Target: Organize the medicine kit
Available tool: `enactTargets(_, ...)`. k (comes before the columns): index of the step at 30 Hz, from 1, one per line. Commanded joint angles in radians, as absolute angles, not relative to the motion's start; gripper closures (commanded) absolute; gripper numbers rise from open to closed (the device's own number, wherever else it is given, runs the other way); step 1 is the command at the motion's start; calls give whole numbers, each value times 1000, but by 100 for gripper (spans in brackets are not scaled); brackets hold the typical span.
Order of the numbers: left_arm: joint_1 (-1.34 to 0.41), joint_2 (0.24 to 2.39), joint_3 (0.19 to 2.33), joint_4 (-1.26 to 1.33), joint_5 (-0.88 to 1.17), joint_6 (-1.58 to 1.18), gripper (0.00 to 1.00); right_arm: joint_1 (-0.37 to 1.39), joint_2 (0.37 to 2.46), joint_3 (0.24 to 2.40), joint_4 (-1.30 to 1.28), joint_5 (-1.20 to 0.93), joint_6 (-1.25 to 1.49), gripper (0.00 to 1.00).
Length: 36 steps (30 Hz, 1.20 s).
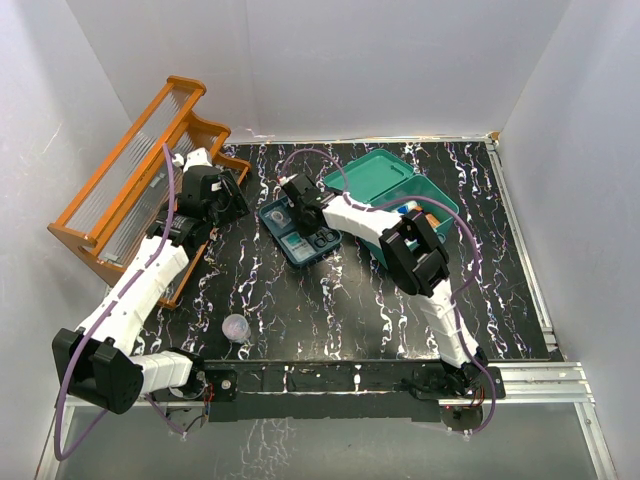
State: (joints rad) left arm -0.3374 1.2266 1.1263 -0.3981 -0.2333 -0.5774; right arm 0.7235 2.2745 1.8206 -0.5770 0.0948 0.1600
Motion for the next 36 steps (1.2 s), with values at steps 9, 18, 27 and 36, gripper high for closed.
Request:
enactTargets(9, -334, 1141, 1180, -446, -301, -550, 39, 757, 2186, 2001, -610, 158, 246, 100)
enactTargets(18, -334, 1074, 1187, -457, -324, -539, 37, 767, 2077, 2069, -698, 284, 307, 100)
enactTargets(27, -333, 1078, 1163, -352, -186, -448, 25, 742, 1996, 2180, -902, 502, 362, 100)
enactTargets(36, -335, 1170, 1154, -250, 93, -357, 1, 579, 1814, 2064, -1026, 559, 466, 100)
